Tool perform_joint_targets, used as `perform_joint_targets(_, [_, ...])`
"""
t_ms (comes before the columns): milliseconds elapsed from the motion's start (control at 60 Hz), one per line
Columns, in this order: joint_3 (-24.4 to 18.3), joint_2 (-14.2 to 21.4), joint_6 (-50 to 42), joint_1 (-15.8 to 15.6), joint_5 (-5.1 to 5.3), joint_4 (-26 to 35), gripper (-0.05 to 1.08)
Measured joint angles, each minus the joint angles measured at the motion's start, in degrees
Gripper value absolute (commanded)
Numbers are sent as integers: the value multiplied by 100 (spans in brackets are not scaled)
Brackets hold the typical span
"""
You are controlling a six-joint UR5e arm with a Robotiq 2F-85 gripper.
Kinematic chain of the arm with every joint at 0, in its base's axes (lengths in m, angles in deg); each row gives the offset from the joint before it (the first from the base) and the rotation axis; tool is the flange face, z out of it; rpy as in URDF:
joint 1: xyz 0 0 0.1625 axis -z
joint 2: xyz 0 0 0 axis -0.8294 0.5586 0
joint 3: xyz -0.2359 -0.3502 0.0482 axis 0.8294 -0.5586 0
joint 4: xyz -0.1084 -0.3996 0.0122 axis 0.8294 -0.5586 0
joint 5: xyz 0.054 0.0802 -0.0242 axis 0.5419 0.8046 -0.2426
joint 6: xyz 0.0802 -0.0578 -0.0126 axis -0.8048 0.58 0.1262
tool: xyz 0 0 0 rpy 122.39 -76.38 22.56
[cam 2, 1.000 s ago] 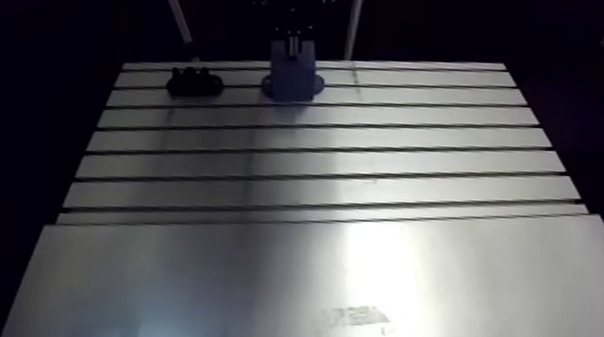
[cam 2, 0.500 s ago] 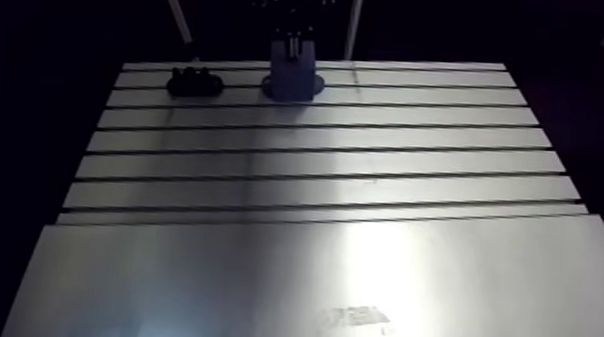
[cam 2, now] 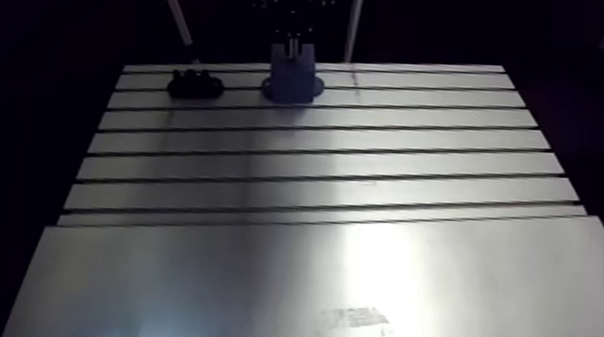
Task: Pick up the M10 bolt and insert it into the hex recess until seated.
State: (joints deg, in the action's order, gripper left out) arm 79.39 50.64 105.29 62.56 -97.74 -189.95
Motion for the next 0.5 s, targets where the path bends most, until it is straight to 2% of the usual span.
perform_joint_targets(500, [-29,159,8,-9,6,30,108])
